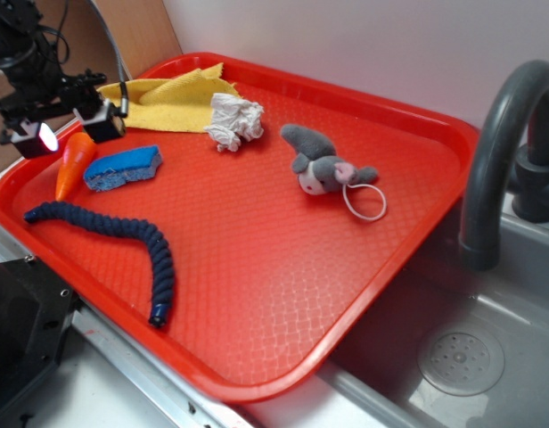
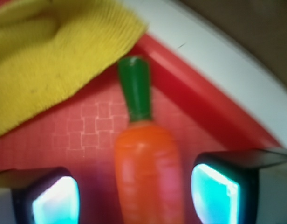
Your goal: Grab the carrot.
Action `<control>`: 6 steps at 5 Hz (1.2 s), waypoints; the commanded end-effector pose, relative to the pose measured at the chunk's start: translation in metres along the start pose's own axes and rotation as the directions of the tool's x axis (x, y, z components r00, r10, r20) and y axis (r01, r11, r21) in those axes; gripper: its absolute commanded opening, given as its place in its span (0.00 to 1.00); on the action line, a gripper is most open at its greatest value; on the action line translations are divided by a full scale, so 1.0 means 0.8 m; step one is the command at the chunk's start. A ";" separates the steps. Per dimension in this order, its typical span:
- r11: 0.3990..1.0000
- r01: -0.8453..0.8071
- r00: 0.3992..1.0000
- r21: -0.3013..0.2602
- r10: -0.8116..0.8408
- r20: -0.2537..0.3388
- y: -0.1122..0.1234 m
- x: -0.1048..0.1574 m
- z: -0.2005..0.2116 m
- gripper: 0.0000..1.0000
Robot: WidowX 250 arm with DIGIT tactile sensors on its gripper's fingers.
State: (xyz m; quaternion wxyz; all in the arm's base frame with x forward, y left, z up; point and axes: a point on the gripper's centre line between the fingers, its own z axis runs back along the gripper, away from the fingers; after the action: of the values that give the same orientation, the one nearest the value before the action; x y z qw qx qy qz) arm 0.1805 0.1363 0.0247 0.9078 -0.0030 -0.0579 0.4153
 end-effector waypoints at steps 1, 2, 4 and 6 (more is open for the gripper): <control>1.000 0.020 0.999 -0.001 -0.020 -0.031 -0.001 0.003 -0.023 0.60; 1.000 0.019 0.999 -0.008 -0.019 -0.031 -0.001 0.001 -0.022 0.00; 0.997 0.056 0.998 0.048 -0.058 0.040 -0.011 -0.001 0.021 0.00; 0.986 0.145 0.985 0.079 -0.151 0.085 -0.059 -0.018 0.110 0.00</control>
State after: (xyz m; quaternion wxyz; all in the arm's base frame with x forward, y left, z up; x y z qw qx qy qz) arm 0.1954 0.0847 0.1033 0.9360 0.0531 -0.0625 0.3423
